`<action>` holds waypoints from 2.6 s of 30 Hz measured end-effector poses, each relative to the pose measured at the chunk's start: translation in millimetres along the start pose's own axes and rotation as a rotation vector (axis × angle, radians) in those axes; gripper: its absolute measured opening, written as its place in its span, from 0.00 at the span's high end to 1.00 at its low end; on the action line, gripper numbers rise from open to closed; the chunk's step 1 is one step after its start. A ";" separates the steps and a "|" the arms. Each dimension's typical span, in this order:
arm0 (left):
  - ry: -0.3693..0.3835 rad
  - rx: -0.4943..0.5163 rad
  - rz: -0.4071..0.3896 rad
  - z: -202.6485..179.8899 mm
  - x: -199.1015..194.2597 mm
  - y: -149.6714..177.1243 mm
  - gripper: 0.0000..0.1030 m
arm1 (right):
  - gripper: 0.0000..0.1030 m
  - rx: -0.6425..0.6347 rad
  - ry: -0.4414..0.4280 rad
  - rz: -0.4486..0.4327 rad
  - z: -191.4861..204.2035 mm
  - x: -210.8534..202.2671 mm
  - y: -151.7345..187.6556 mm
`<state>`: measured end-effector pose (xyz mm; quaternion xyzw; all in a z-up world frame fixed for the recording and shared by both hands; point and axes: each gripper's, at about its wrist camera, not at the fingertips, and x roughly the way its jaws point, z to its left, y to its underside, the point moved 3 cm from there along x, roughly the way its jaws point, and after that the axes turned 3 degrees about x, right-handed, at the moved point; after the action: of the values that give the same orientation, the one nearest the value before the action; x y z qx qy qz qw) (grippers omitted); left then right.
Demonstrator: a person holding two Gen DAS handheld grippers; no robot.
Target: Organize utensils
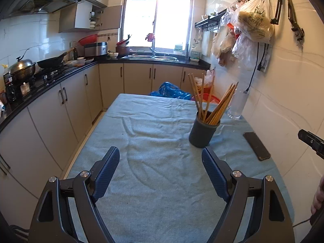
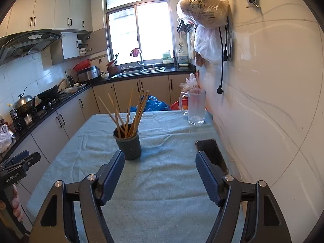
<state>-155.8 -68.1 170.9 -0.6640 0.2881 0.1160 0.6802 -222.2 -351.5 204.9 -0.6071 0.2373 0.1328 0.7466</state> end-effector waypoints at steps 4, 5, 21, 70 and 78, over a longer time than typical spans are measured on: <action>-0.032 0.002 0.015 2.2 3.3 7.0 0.20 | 0.23 0.011 -0.020 0.028 7.9 9.4 14.6; -0.039 0.001 0.019 2.6 4.4 8.4 0.20 | 0.23 0.013 -0.027 0.040 11.0 13.8 20.1; -0.080 0.035 0.089 0.0 32.8 26.0 0.19 | 0.22 0.057 -0.053 0.124 34.5 58.3 63.8; -0.060 0.041 0.182 -1.2 72.0 47.0 0.19 | 0.20 -0.001 0.073 0.095 57.5 88.7 99.1; -0.043 0.035 0.174 -3.3 69.6 47.6 0.19 | 0.20 0.002 0.075 0.097 56.9 88.2 100.7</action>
<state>-126.1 -82.6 93.3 -0.6217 0.3322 0.1836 0.6851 -185.1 -281.3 83.0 -0.5988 0.2943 0.1461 0.7304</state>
